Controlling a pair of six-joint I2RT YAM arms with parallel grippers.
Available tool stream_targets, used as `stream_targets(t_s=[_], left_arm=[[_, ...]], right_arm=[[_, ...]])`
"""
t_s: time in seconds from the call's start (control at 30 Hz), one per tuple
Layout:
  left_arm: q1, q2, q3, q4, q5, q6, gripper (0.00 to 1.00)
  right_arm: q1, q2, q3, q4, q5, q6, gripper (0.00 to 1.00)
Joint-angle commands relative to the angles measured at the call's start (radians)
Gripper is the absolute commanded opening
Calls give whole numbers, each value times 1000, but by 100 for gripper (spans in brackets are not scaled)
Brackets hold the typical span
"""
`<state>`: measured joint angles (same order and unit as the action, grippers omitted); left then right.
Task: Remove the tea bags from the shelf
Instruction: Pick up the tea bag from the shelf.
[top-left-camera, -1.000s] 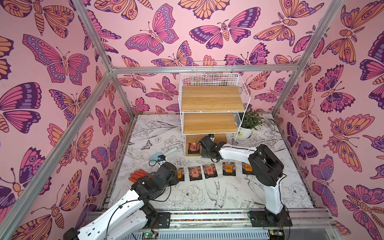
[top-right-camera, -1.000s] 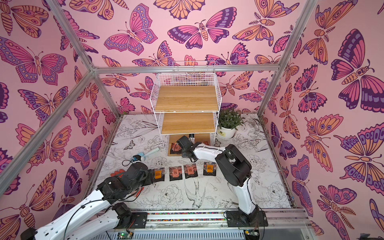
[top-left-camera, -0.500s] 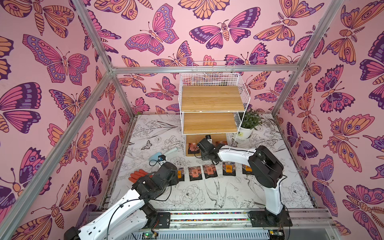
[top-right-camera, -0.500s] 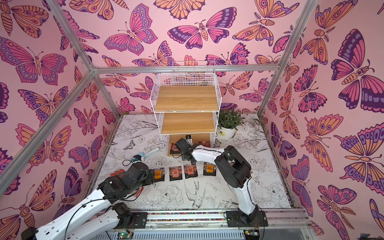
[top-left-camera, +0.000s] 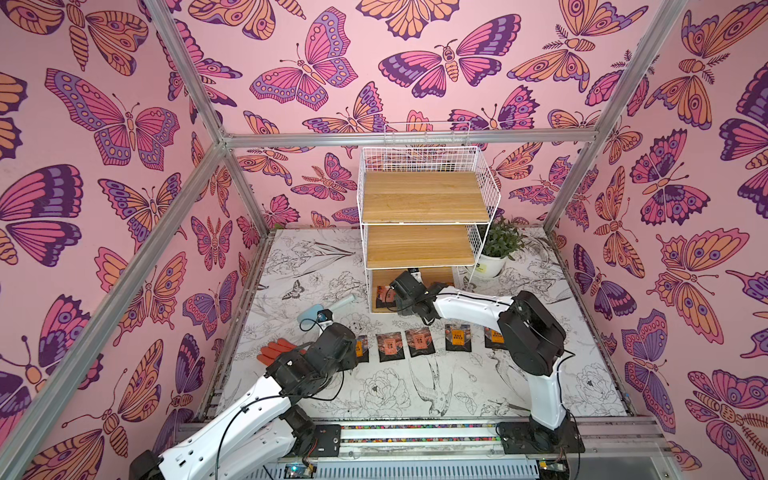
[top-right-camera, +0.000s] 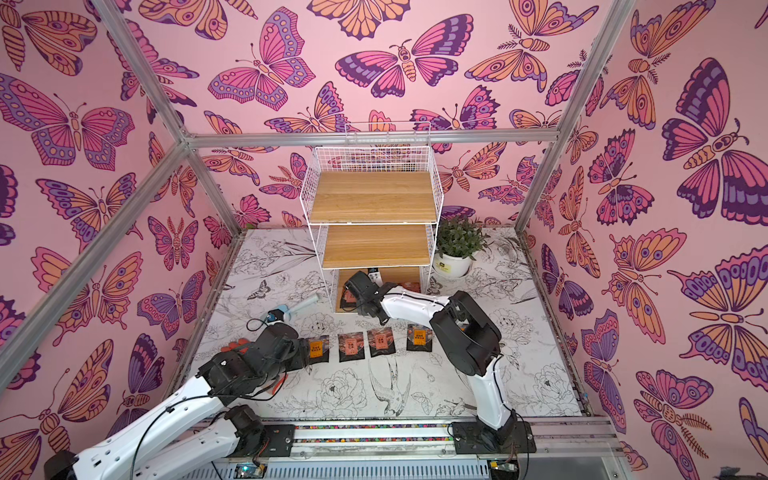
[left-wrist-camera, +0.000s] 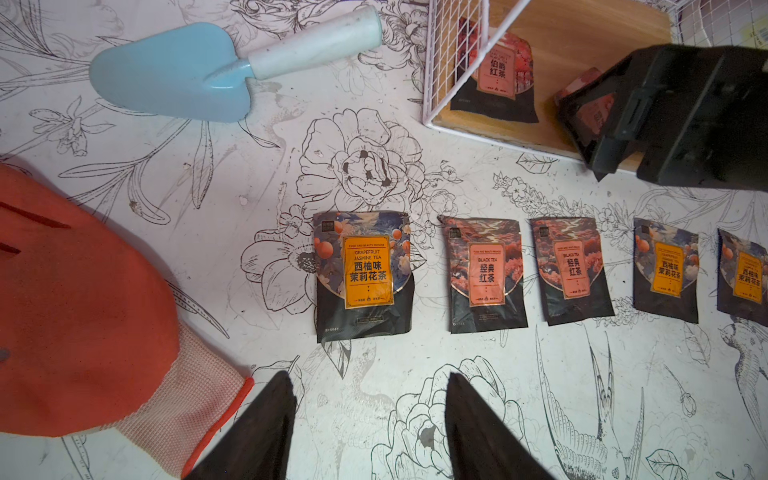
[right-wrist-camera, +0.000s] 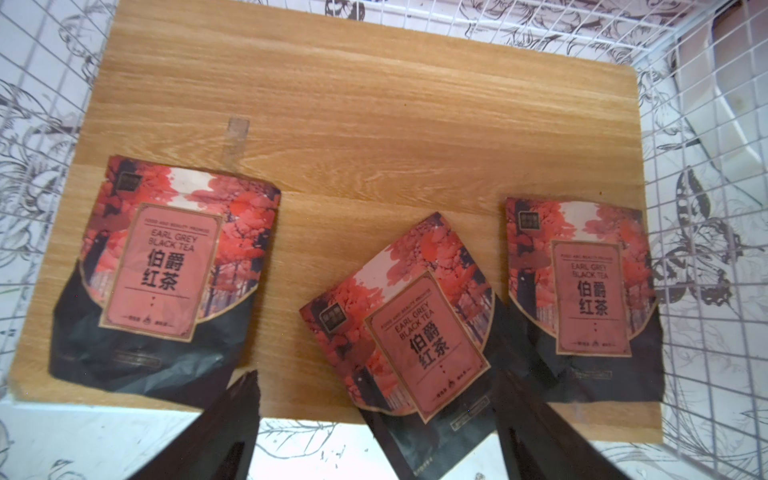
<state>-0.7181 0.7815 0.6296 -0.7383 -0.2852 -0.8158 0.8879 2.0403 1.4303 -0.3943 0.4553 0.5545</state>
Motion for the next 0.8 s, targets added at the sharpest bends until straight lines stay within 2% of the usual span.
stream_targets(t_s=[0.0, 0.4, 0.77], left_arm=[[8, 2, 17, -28, -19, 14, 61], [8, 25, 28, -25, -20, 18, 61], [9, 21, 26, -23, -20, 18, 61]], right_arm=[[-26, 29, 12, -24, -4, -16, 91], [-66, 81, 23, -9, -131, -7, 92], [-94, 127, -14, -5, -300, 83, 80]])
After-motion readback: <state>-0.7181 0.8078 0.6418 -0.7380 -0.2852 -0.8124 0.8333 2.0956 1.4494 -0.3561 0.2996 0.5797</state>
